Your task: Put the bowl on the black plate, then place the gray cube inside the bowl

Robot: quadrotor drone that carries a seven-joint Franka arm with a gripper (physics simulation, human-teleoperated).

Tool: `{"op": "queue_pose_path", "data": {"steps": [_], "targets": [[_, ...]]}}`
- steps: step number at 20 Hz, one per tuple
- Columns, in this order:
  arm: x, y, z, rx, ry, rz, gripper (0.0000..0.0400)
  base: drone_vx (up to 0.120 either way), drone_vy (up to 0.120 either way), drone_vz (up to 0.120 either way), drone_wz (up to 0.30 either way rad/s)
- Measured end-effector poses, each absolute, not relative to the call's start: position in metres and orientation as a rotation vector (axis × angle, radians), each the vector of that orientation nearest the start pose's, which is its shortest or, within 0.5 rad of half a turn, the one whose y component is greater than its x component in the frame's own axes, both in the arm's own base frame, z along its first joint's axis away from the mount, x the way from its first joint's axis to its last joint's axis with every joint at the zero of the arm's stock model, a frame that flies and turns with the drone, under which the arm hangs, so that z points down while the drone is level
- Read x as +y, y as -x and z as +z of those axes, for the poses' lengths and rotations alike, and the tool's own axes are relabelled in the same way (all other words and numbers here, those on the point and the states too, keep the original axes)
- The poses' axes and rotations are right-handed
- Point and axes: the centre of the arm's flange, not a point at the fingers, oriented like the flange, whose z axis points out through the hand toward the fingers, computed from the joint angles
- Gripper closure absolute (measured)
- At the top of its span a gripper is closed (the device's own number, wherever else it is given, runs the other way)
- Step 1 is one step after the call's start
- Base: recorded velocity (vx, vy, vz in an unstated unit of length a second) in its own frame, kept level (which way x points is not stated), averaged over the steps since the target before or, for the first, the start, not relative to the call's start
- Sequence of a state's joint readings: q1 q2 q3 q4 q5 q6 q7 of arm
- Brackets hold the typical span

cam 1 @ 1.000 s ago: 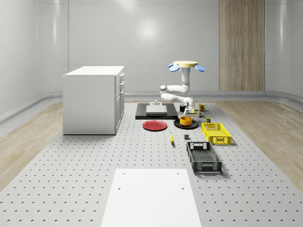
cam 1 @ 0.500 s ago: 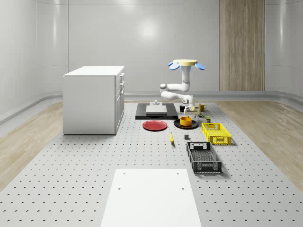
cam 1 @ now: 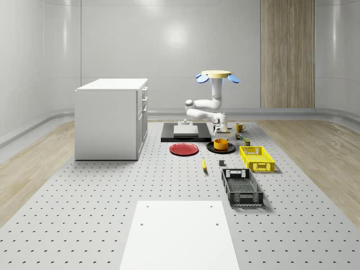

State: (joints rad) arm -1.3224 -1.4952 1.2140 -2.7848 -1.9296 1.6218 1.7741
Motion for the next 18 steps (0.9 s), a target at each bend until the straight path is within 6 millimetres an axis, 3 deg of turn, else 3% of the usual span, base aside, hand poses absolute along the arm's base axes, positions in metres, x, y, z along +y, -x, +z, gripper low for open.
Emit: {"op": "queue_pose_path", "data": {"steps": [6, 18], "targets": [[-0.0280, -0.3208, 0.5408, -0.002, -0.001, 0.786, 0.0000, 0.120, -0.120, 0.000, 0.000], [-0.0280, -0.3208, 0.5407, -0.002, -0.001, 0.786, 0.0000, 0.120, -0.003, 0.000, 0.000]]}}
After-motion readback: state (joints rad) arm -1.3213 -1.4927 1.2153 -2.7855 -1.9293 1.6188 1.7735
